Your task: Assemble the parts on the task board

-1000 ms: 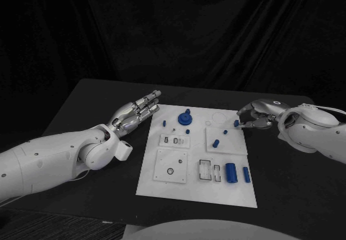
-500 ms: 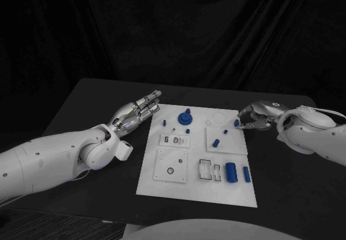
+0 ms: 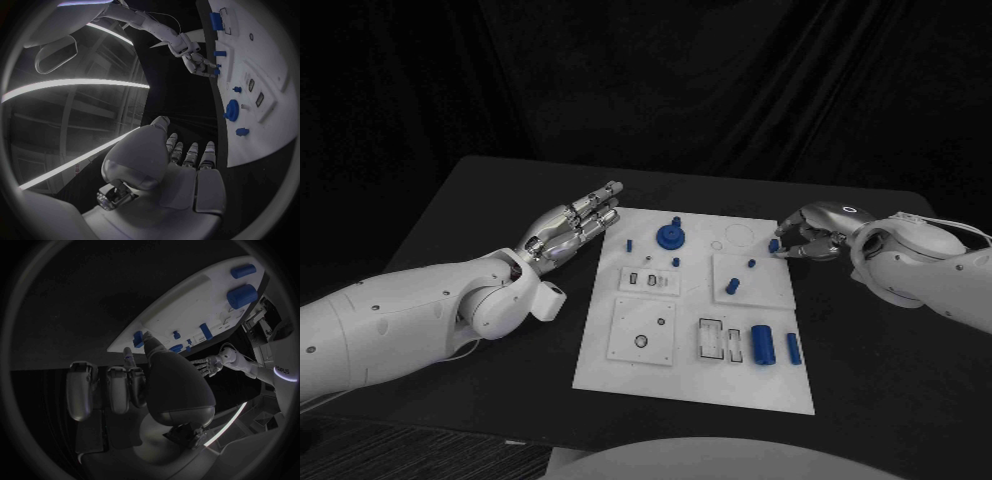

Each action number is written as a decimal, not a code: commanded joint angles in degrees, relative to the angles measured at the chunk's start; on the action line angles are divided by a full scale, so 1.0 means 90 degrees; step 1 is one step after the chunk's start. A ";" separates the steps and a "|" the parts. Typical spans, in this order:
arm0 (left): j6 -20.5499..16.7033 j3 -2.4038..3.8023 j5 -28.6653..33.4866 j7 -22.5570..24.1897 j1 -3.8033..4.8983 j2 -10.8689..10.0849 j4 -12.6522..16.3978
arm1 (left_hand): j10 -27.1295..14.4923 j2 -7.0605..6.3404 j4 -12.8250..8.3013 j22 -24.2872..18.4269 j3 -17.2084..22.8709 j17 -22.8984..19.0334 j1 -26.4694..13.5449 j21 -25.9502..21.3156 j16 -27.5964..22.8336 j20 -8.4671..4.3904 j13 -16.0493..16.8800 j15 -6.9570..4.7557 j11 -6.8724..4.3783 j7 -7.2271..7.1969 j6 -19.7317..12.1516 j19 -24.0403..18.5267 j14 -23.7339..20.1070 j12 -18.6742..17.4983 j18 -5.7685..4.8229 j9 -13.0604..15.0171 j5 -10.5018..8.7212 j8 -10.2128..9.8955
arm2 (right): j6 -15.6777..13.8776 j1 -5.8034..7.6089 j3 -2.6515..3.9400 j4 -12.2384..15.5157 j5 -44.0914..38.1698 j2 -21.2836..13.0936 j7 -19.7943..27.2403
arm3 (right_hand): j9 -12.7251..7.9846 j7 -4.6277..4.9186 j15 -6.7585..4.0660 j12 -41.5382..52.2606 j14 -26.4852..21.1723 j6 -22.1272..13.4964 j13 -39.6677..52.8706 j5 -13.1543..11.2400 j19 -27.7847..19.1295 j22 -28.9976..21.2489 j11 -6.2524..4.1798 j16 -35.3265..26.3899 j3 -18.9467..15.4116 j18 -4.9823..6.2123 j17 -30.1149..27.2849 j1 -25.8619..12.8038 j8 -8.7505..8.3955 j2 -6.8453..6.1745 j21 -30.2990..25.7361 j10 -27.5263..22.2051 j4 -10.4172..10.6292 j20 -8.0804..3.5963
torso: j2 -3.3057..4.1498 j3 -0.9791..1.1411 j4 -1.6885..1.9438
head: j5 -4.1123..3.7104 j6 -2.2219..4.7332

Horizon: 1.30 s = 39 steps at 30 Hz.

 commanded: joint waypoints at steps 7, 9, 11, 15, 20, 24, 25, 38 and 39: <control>0.0061 0.0005 0.0000 0.0074 -0.0012 0.0007 0.0007 | 0.0001 0.0002 -0.0006 0.0004 0.0070 -0.0006 0.0019 0.0004 -0.0023 0.0050 -0.0008 0.0041 0.0042 0.0016 0.0042 0.0015 0.0009 -0.0042 0.0059 0.0008 0.0041 0.0022 | -0.0162 -0.0035 0.0003 -0.0068 -0.0036 0.0069 0.0016 | 0.0075 -0.0003 0.0061 0.0016 0.0667 0.0059 0.1677 0.0290 0.0185 0.1429 0.0049 0.0017 -0.0028 0.0036 0.1677 0.0094 0.0012 0.0006 -0.0038 0.0675 -0.0002 0.0059 | 0.0000 -0.0002 0.0001 | 0.0009 -0.0006; 0.0063 0.0005 0.0000 0.0073 -0.0013 0.0009 0.0006 | 0.0001 0.0002 -0.0006 0.0004 0.0070 -0.0006 0.0019 0.0004 -0.0023 0.0050 -0.0008 0.0041 0.0042 0.0016 0.0042 0.0015 0.0009 -0.0042 0.0059 0.0008 0.0041 0.0022 | -0.0164 -0.0037 0.0003 -0.0076 -0.0036 0.0081 0.0021 | 0.0083 -0.0003 0.0061 0.0016 0.0667 0.0057 0.1677 0.0320 0.0184 0.1428 0.0049 0.0017 -0.0027 0.0037 0.1677 0.0098 0.0008 0.0008 -0.0041 0.0675 -0.0001 0.0060 | -0.0001 -0.0003 0.0001 | 0.0009 -0.0009; 0.0063 0.0005 0.0000 0.0072 -0.0014 0.0010 0.0005 | 0.0001 0.0002 -0.0006 0.0004 0.0070 -0.0006 0.0019 0.0004 -0.0023 0.0050 -0.0008 0.0041 0.0042 0.0016 0.0042 0.0015 0.0009 -0.0042 0.0059 0.0008 0.0041 0.0022 | -0.0158 -0.0040 0.0004 -0.0087 -0.0036 0.0092 0.0026 | 0.0109 -0.0001 0.0062 0.0016 0.0667 0.0043 0.1677 0.0446 0.0182 0.1427 0.0052 0.0017 -0.0023 0.0038 0.1677 0.0109 -0.0010 0.0013 -0.0045 0.0675 0.0003 0.0063 | 0.0001 -0.0003 0.0003 | 0.0004 -0.0008; 0.0063 0.0005 0.0000 0.0071 -0.0015 0.0008 0.0005 | 0.0001 0.0002 -0.0006 0.0004 0.0070 -0.0006 0.0019 0.0004 -0.0023 0.0050 -0.0008 0.0041 0.0042 0.0016 0.0042 0.0015 0.0009 -0.0042 0.0059 0.0008 0.0041 0.0022 | -0.0141 -0.0046 0.0004 -0.0111 -0.0036 0.0114 0.0031 | 0.0161 0.0008 0.0067 0.0016 0.0667 0.0097 0.1677 0.0632 0.0183 0.1428 0.0058 0.0017 -0.0013 0.0038 0.1677 0.0121 0.0002 0.0019 -0.0046 0.0675 0.0009 0.0066 | -0.0001 -0.0003 0.0002 | 0.0007 -0.0006; 0.0064 0.0005 0.0000 0.0068 -0.0016 0.0004 0.0007 | 0.0001 -0.0001 -0.0012 0.0005 0.0085 -0.0006 0.0016 0.0005 -0.0023 0.0050 -0.0008 0.0042 0.0044 0.0019 0.0044 0.0015 0.0009 -0.0042 0.0059 0.0009 0.0041 0.0022 | -0.0124 -0.0055 0.0004 -0.0125 -0.0036 0.0131 0.0039 | 0.0197 0.0007 0.0070 0.0016 0.0667 0.0115 0.1677 0.0786 0.0182 0.1427 0.0058 0.0017 0.0007 0.0039 0.1677 0.0149 -0.0005 0.0018 -0.0050 0.0675 0.0000 0.0069 | -0.0002 -0.0001 0.0002 | 0.0011 -0.0005; 0.0066 0.0005 0.0000 0.0065 -0.0016 0.0002 0.0007 | 0.0001 -0.0001 -0.0012 0.0005 0.0085 -0.0006 0.0016 0.0005 -0.0023 0.0050 -0.0008 0.0042 0.0044 0.0019 0.0044 0.0015 0.0009 -0.0042 0.0059 0.0009 0.0041 0.0022 | -0.0112 -0.0061 0.0004 -0.0131 -0.0036 0.0146 0.0042 | 0.0226 0.0005 0.0068 0.0016 0.0667 0.0147 0.1677 0.0895 0.0184 0.1428 0.0056 0.0017 0.0030 0.0038 0.1677 0.0181 0.0000 0.0016 -0.0048 0.0675 -0.0016 0.0069 | -0.0004 -0.0003 -0.0005 | 0.0009 -0.0010; 0.0067 0.0005 0.0000 0.0064 -0.0016 0.0002 0.0008 | 0.0001 -0.0001 -0.0012 0.0005 0.0085 -0.0006 0.0016 0.0005 -0.0023 0.0050 -0.0008 0.0042 0.0044 0.0019 0.0044 0.0015 0.0009 -0.0042 0.0059 0.0009 0.0041 0.0022 | -0.0108 -0.0062 0.0004 -0.0132 -0.0036 0.0150 0.0043 | 0.0236 0.0005 0.0067 0.0016 0.0667 0.0159 0.1677 0.0935 0.0185 0.1428 0.0056 0.0017 0.0037 0.0038 0.1677 0.0190 0.0002 0.0013 -0.0047 0.0675 -0.0020 0.0069 | -0.0005 -0.0004 -0.0006 | 0.0008 -0.0012; 0.0077 0.0005 0.0000 0.0055 -0.0018 0.0004 -0.0003 | 0.0001 -0.0004 -0.0018 0.0006 0.0098 -0.0006 0.0012 0.0006 -0.0023 0.0052 -0.0008 0.0043 0.0046 0.0021 0.0045 0.0017 0.0009 -0.0042 0.0059 0.0008 0.0040 0.0022 | -0.0187 -0.0076 0.0005 -0.0129 -0.0036 0.0193 0.0118 | 0.0421 -0.0033 0.0047 0.0016 0.0667 0.0376 0.1677 0.1663 0.0195 0.1433 0.0026 0.0017 0.0235 0.0035 0.1677 0.0301 0.0047 -0.0027 -0.0039 0.0675 -0.0077 0.0052 | -0.0001 -0.0001 0.0003 | -0.0002 -0.0024; 0.0079 0.0005 0.0000 0.0053 -0.0018 0.0005 -0.0004 | 0.0001 -0.0004 -0.0018 0.0006 0.0098 -0.0006 0.0012 0.0006 -0.0023 0.0052 -0.0008 0.0043 0.0046 0.0021 0.0045 0.0017 0.0009 -0.0042 0.0059 0.0008 0.0040 0.0022 | -0.0191 -0.0076 0.0005 -0.0129 -0.0036 0.0199 0.0120 | 0.0428 -0.0036 0.0044 0.0016 0.0667 0.0384 0.1677 0.1683 0.0198 0.1434 0.0023 0.0017 0.0243 0.0034 0.1677 0.0304 0.0048 -0.0030 -0.0034 0.0675 -0.0079 0.0051 | 0.0000 -0.0001 0.0004 | -0.0002 -0.0025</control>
